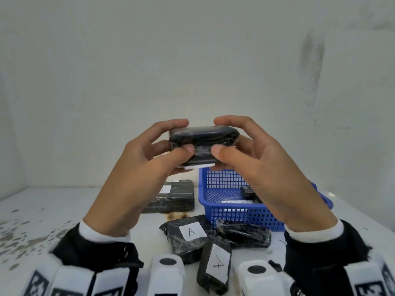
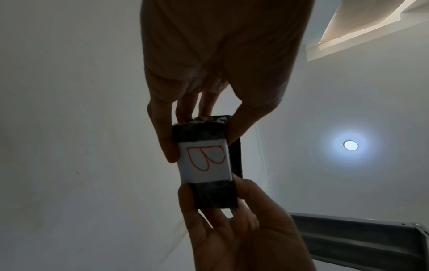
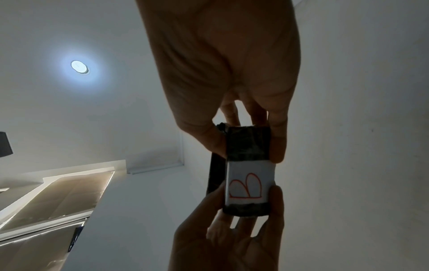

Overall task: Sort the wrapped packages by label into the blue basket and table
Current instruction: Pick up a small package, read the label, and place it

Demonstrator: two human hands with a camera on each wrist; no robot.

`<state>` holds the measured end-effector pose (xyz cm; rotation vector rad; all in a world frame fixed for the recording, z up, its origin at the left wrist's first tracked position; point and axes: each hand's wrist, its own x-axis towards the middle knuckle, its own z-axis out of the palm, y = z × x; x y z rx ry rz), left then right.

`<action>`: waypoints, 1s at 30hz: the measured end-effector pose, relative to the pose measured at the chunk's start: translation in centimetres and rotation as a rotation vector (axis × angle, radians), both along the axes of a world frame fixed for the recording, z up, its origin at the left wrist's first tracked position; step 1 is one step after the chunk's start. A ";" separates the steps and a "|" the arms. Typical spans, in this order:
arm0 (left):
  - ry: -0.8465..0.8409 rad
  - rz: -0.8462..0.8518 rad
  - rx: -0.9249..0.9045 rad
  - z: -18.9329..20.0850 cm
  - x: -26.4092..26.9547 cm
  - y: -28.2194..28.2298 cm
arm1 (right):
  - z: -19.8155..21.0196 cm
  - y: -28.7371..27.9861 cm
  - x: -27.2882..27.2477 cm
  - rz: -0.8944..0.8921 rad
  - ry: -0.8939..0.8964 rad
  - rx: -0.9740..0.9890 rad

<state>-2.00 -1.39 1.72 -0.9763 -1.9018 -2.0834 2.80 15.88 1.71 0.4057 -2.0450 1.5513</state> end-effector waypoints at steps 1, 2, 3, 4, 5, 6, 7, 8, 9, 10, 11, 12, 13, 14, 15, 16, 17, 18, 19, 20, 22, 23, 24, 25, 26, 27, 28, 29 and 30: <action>0.000 0.000 0.006 0.0 0.0 0.0 | 0.0 0.0 0.0 -0.005 0.004 0.011; -0.001 0.000 0.006 0.0 0.0 0.1 | 0.0 0.0 0.1 -0.010 0.007 0.023; -0.003 0.004 0.002 -0.1 0.0 0.1 | 0.0 0.0 0.1 -0.008 0.011 0.030; -0.001 0.011 -0.005 -0.1 0.0 0.1 | 0.0 0.1 0.2 -0.007 0.013 0.034; 0.005 0.015 -0.011 -0.2 0.0 0.1 | 0.0 0.1 0.2 -0.006 0.016 0.037; 0.011 0.017 -0.016 -0.2 0.0 0.0 | 0.0 0.1 0.2 -0.003 0.020 0.041; 0.014 0.015 -0.023 -0.2 0.0 0.0 | 0.0 0.1 0.2 0.000 0.026 0.044; 0.015 0.014 -0.032 -0.2 0.0 0.0 | 0.0 0.2 0.1 0.003 0.033 0.043; 0.018 0.011 -0.042 -0.2 0.0 0.1 | -0.1 0.2 0.1 0.005 0.040 0.037; 0.021 0.012 -0.048 -0.2 0.0 0.1 | -0.1 0.2 0.1 0.007 0.045 0.031; 0.028 0.014 -0.052 -0.3 0.0 0.1 | -0.1 0.2 0.0 0.008 0.045 0.025; 0.036 0.016 -0.052 -0.3 0.0 0.1 | -0.1 0.2 0.0 0.009 0.044 0.022; 0.042 0.015 -0.054 -0.3 0.1 0.1 | -0.1 0.2 0.1 0.011 0.043 0.019; 0.045 0.011 -0.055 -0.3 0.1 0.2 | 0.0 0.3 0.1 0.014 0.043 0.016; 0.054 0.010 -0.059 -0.3 0.2 0.3 | 0.0 0.3 0.2 0.015 0.044 0.015; 0.068 0.012 -0.067 -0.3 0.3 0.3 | 0.1 0.4 0.2 0.012 0.046 0.021; 0.086 0.015 -0.073 -0.3 0.4 0.4 | 0.1 0.4 0.3 0.005 0.051 0.029; 0.099 0.016 -0.077 -0.3 0.5 0.4 | 0.2 0.5 0.3 -0.007 0.056 0.038; 0.105 0.017 -0.082 -0.3 0.6 0.5 | 0.2 0.6 0.4 -0.015 0.060 0.042; 0.107 0.016 -0.089 -0.3 0.6 0.5 | 0.2 0.7 0.4 -0.020 0.061 0.043; 0.116 0.020 -0.105 -0.3 0.6 0.5 | 0.4 1.0 0.7 -0.024 0.048 0.056; 0.123 0.028 -0.104 -0.3 0.6 0.5 | 0.4 1.0 0.8 -0.024 0.032 0.068; 0.128 0.039 -0.095 -0.3 0.6 0.4 | 0.4 1.0 0.9 -0.021 0.014 0.079; 0.126 0.048 -0.086 -0.3 0.5 0.4 | 0.4 1.0 1.0 -0.016 -0.002 0.083; 0.117 0.051 -0.082 -0.3 0.5 0.4 | 0.4 0.9 1.0 -0.014 -0.010 0.083; 0.101 0.048 -0.084 -0.4 0.4 0.5 | 0.4 0.9 1.0 -0.019 -0.005 0.082; 0.073 0.043 -0.090 -0.4 0.4 0.5 | 0.4 0.9 1.0 -0.029 0.008 0.081; 0.042 0.041 -0.097 -0.4 0.4 0.6 | 0.3 0.9 0.9 -0.036 0.024 0.077; 0.015 0.037 -0.102 -0.4 0.3 0.6 | 0.3 0.9 0.9 -0.038 0.035 0.072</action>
